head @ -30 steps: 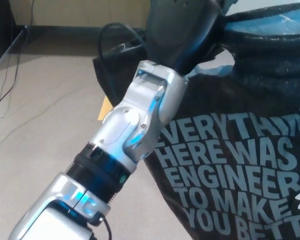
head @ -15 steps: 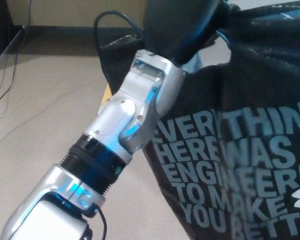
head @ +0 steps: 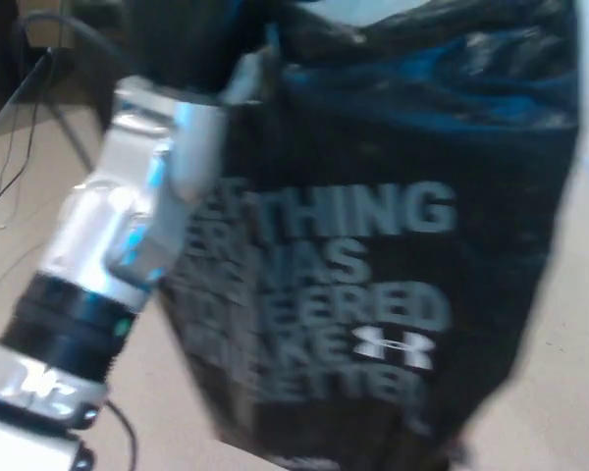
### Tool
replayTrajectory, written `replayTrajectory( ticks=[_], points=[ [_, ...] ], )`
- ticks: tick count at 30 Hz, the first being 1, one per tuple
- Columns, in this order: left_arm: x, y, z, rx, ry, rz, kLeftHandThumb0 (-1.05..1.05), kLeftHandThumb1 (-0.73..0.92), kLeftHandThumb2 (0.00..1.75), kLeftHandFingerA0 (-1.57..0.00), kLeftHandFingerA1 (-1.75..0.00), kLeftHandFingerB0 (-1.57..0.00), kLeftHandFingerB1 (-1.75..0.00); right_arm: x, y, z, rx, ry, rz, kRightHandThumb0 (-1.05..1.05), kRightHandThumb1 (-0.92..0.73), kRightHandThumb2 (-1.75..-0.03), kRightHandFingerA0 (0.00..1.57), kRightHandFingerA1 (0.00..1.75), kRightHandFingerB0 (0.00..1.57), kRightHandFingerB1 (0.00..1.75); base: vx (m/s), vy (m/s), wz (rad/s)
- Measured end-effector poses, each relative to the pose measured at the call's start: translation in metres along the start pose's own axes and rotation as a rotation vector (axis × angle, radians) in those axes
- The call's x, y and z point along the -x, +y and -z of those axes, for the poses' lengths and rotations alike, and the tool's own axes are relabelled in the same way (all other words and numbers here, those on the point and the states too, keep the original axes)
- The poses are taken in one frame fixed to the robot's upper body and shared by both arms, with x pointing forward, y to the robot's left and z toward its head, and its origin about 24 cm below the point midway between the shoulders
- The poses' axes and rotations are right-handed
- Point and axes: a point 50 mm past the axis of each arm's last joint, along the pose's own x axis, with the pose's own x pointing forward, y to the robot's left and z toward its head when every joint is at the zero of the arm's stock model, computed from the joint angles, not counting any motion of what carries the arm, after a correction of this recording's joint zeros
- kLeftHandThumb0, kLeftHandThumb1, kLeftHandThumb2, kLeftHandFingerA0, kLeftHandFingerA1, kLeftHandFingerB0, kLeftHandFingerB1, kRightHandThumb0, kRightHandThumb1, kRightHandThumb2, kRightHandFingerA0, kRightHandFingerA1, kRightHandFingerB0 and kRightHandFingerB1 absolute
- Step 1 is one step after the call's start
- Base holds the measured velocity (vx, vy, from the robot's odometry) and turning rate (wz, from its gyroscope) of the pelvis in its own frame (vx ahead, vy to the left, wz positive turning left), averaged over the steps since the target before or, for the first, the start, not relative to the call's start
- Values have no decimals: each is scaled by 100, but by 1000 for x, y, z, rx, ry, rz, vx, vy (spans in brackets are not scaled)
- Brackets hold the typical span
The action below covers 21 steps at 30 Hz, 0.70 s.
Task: A person is holding a plastic bag and the robot extends its left hand to grab the bag by hooking its thumb into the holes at the top and brings its hand down by its side. Then it extends its arm again to hand the plastic bag back to the person.
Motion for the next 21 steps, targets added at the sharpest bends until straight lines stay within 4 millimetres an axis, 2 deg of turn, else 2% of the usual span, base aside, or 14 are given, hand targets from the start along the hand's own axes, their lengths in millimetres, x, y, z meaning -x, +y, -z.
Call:
replayTrajectory(
  ticks=[1,3,6,9,10,12,13,16,17,18,21],
  points=[
    [1,4,4,-5,3,-5,-4,68,86,-90,-173,-82,-138,0,0,0,0,0,0,-33,-67,-60,71,61,52,39,0,0,0],
    [3,11,12,-11,11,-14,-2,67,86,-90,-172,-83,-135,0,0,0,1,1,0,-33,-67,-60,71,60,52,39,0,0,0],
    [7,27,25,-21,17,-35,-4,68,82,-87,-173,-80,-136,0,1,0,4,0,-2,-34,-67,-60,71,60,53,39,0,0,0],
    [20,48,37,-63,12,-55,-5,66,88,-87,-175,-73,-145,-1,1,-1,4,1,-2,-33,-67,-60,70,60,53,39,0,0,0],
    [24,54,41,-77,15,-56,-10,56,106,-121,-134,-90,-110,-1,1,-1,5,1,-2,-32,-66,-60,71,61,53,39,0,0,0],
    [40,66,48,-98,36,-57,-3,50,104,-125,-143,-94,-121,-1,1,-1,5,1,-1,-33,-66,-60,71,61,53,39,0,0,0],
    [48,72,53,-108,51,-53,-3,50,104,-125,-143,-94,-121,-1,0,-1,4,1,0,-33,-66,-60,71,61,53,39,0,0,0],
    [75,84,68,-140,112,-21,-4,52,98,-125,-143,-94,-122,-2,-1,-2,2,0,4,-34,-67,-60,71,60,53,39,0,0,0],
    [81,87,73,-149,127,-14,0,66,86,-86,-174,-74,-149,-2,-1,-2,2,-1,5,-34,-68,-61,70,61,53,39,0,0,0],
    [93,91,81,-165,157,0,0,66,90,-85,-175,-71,-152,-2,-2,-3,2,-2,7,-34,-68,-60,71,63,53,39,0,0,0],
    [124,101,101,-205,250,32,-1,69,86,-87,-172,-73,-150,-3,-3,-5,1,-6,9,-35,-68,-61,70,61,53,39,0,0,0]
  ],
)
